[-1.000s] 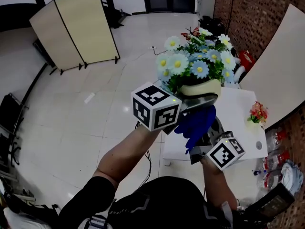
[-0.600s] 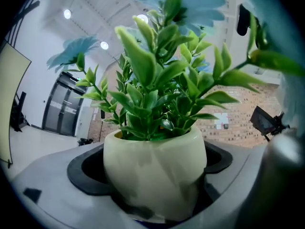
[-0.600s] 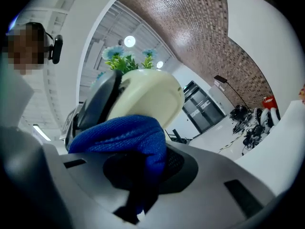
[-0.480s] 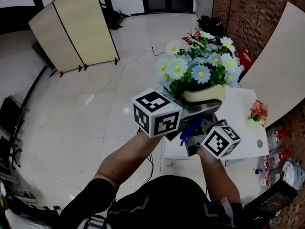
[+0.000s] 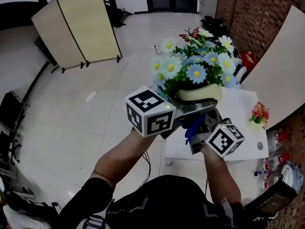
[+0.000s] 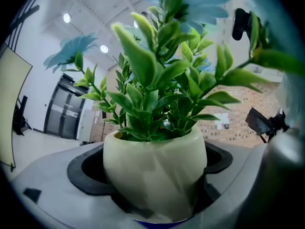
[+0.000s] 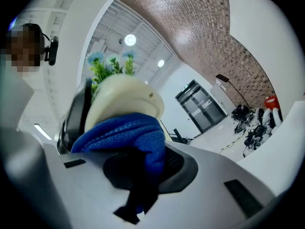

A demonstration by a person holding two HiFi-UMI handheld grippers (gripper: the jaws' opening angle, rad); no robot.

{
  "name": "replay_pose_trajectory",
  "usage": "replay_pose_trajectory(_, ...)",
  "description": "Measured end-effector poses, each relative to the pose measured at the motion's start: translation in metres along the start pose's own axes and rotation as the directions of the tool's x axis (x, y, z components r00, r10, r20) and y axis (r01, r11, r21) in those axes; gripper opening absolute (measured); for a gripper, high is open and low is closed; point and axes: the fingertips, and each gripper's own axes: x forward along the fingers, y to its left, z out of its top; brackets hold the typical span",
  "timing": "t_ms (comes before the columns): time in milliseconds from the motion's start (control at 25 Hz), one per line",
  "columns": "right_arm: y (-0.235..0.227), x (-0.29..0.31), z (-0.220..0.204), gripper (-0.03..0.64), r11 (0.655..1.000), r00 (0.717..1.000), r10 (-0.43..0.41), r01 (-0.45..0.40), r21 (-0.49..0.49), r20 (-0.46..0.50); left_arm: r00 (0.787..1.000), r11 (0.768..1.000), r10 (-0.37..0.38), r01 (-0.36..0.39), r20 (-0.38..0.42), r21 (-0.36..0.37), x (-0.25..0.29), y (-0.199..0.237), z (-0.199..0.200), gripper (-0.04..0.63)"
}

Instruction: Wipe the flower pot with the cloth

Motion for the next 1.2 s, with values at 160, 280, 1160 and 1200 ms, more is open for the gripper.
replay_pose_trajectory(160,-0.028,-0.043,0.033,0.049,0.998,0.998,-0.048,0.05,-0.044,0.05,0.999,0.999,0.053,-0.053,-0.011,0.012,0.001,0.01,-0.006,0.566)
replay_pose_trajectory(280,-0.04,-0.073,0.069,0.049,0.986,0.993,-0.087,0.096,-0.134,0.077,0.997,0.997,0.075,-0.075,-0.028,0.03,-0.002,0.014,-0.007,0.566)
replay_pose_trajectory(1160,-0.024,-0.086,0.107,0.049,0.89,0.984,-0.163,0.175,-0.421,0.066,0.995,0.994,0.01,0.001,-0.101,0.113,-0.043,0.025,-0.049,0.566)
replay_pose_trajectory(1200,-0.019,-0.085,0.092,0.049,0.887,0.984,-0.17,0.18,-0.426,0.061,0.994,0.992,0.004,0.011,-0.114,0.127,-0.056,0.027,-0.067,0.566)
